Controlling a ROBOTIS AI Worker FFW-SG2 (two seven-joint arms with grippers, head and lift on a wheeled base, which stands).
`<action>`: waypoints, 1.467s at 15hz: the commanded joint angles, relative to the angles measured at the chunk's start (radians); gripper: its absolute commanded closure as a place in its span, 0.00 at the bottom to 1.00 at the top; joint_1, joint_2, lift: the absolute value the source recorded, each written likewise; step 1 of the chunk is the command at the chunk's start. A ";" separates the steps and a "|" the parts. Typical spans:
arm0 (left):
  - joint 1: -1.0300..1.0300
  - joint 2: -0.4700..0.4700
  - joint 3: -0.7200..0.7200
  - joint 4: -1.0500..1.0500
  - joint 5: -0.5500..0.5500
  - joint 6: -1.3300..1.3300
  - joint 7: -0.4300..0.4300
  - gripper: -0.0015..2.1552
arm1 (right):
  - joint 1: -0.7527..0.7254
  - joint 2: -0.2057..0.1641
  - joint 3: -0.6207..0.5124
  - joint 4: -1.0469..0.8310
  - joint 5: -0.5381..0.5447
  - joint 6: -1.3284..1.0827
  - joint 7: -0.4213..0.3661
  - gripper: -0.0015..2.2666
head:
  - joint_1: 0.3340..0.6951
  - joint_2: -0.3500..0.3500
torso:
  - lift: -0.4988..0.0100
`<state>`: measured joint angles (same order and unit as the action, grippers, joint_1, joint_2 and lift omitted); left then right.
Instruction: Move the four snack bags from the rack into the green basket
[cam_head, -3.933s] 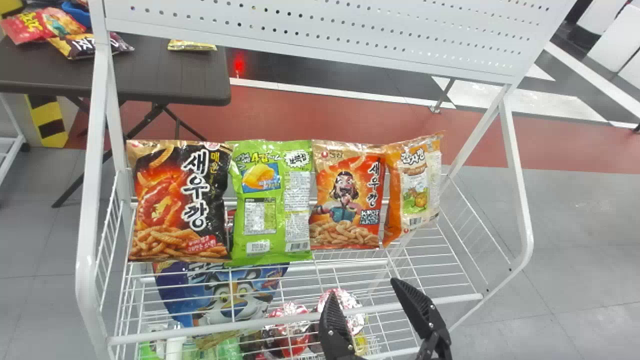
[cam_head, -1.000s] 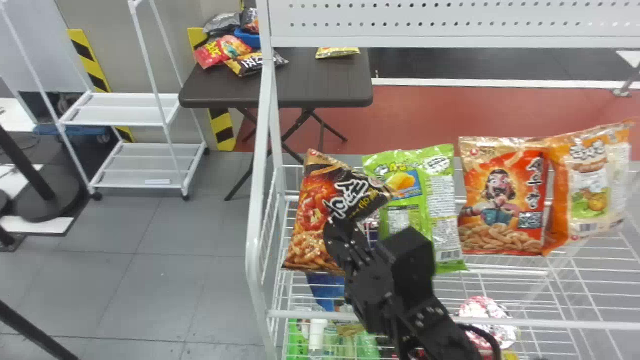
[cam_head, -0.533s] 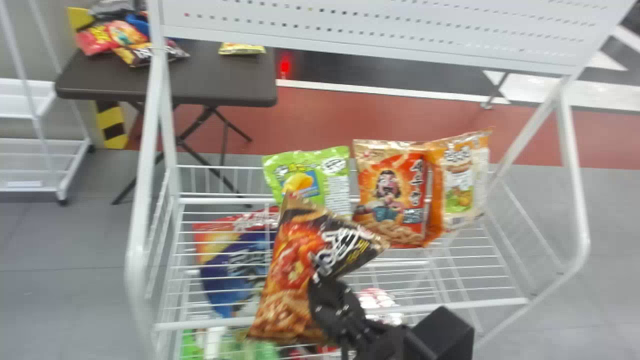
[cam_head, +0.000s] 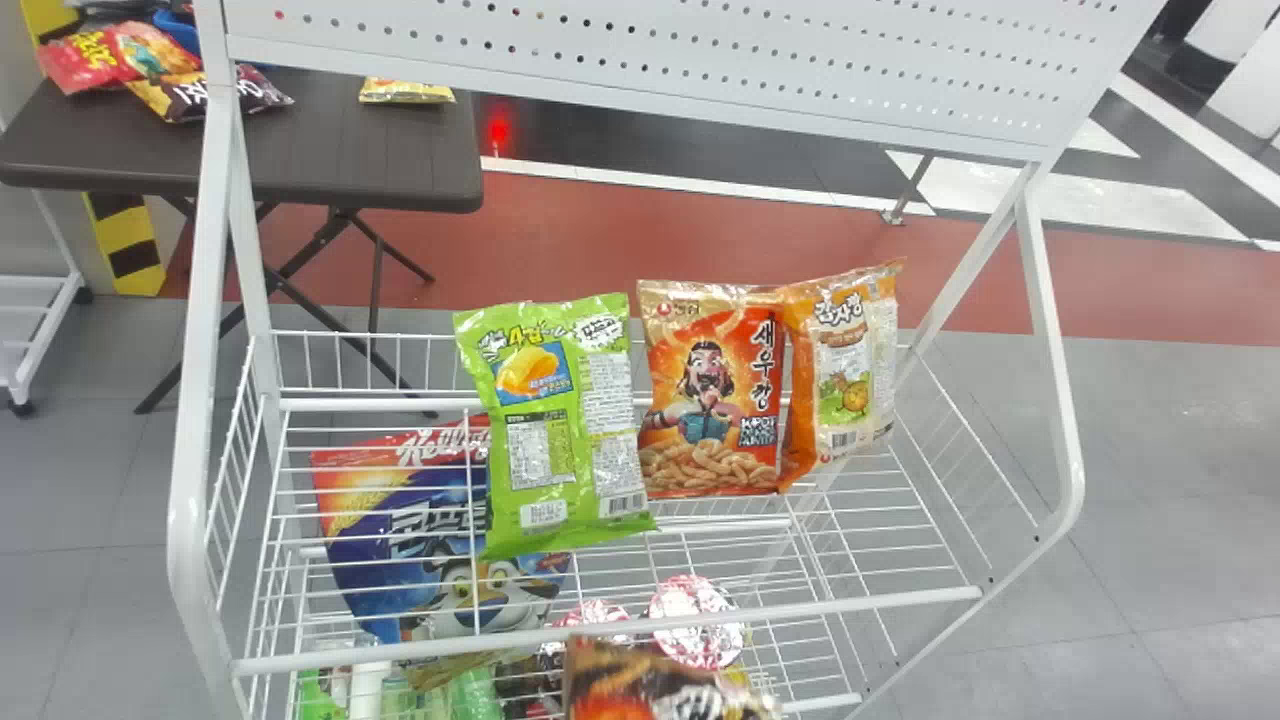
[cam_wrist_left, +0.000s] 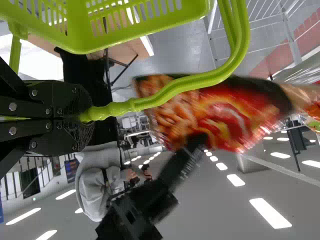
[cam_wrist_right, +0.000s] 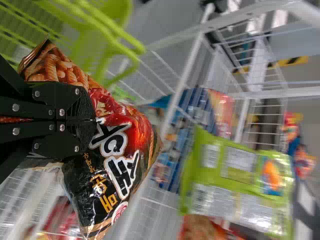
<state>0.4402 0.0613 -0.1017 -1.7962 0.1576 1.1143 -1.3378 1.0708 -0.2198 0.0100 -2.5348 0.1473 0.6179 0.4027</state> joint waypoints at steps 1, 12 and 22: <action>0.000 0.000 0.000 0.000 0.000 -0.001 -0.001 0.87 | 0.005 -0.021 0.001 0.073 -0.023 0.038 0.008 0.95 | 1.00 0.00 | 0.98; 0.009 0.000 -0.016 -0.012 -0.004 -0.001 0.003 0.87 | -0.127 -0.032 0.131 0.228 -0.054 0.112 0.039 0.00 | 1.00 0.00 | 0.98; 0.014 0.000 -0.047 -0.020 -0.012 0.002 0.009 0.87 | -0.267 0.059 0.022 0.257 -0.114 -0.324 -0.074 0.02 | 1.00 0.00 | 0.98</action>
<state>0.4533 0.0620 -0.1394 -1.8157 0.1474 1.1163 -1.3287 0.8743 -0.1883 0.0337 -2.3167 0.0612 0.3747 0.3302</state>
